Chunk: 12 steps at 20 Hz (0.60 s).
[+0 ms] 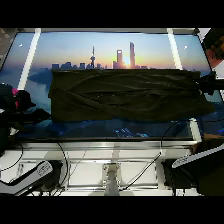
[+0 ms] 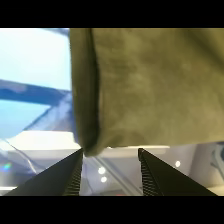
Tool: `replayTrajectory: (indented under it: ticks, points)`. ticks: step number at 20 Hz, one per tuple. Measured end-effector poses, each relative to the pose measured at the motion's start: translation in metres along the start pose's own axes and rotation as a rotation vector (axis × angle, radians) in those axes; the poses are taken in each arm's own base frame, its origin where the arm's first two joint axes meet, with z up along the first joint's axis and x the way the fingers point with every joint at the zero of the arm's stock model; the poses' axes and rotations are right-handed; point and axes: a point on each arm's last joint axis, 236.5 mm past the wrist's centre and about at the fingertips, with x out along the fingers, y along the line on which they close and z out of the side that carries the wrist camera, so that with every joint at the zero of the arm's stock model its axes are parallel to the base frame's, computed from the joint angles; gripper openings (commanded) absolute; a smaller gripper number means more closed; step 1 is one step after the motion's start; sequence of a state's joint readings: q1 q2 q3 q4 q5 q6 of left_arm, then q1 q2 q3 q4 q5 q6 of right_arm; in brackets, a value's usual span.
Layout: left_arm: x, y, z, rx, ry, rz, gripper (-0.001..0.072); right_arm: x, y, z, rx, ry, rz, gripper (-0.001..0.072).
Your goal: Fold the clothes and pants, and hang the long-sleeved shirts on hangers.
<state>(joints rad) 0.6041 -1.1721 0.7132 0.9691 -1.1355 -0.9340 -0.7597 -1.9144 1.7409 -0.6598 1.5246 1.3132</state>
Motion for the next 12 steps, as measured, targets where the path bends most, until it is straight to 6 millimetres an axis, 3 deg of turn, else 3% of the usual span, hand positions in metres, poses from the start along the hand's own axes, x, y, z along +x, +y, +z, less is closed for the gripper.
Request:
replayTrajectory:
  ticks: [4, 7, 8, 9, 10, 12]
  points:
    - [0.013, 0.005, -0.002, -0.012, 0.023, -0.006, 0.0403, 0.0, 0.0, 0.0, 0.001, 0.0, 0.0, 0.033]
    - [0.026, -0.003, -0.004, -0.009, 0.051, -0.04, 0.0396, 0.0, 0.0, 0.0, 0.001, 0.0, 0.0, 0.033]
    - [0.031, -0.007, -0.006, -0.004, 0.065, -0.051, 0.0316, 0.0, 0.0, 0.0, 0.001, 0.0, 0.001, 0.033]
    - [0.036, -0.01, -0.007, 0.001, 0.077, -0.061, 0.0116, 0.0, 0.0, 0.0, 0.001, 0.0, 0.001, 0.0329]
    - [0.04, -0.014, -0.009, 0.007, 0.089, -0.069, 0.001, 0.0, 0.0, 0.0, 0.0, 0.0, 0.001, 0.0328]
    - [0.045, -0.02, -0.011, 0.021, 0.107, -0.082, 0.0007, 0.0, 0.0, 0.0, 0.0, 0.0, 0.001, 0.031]
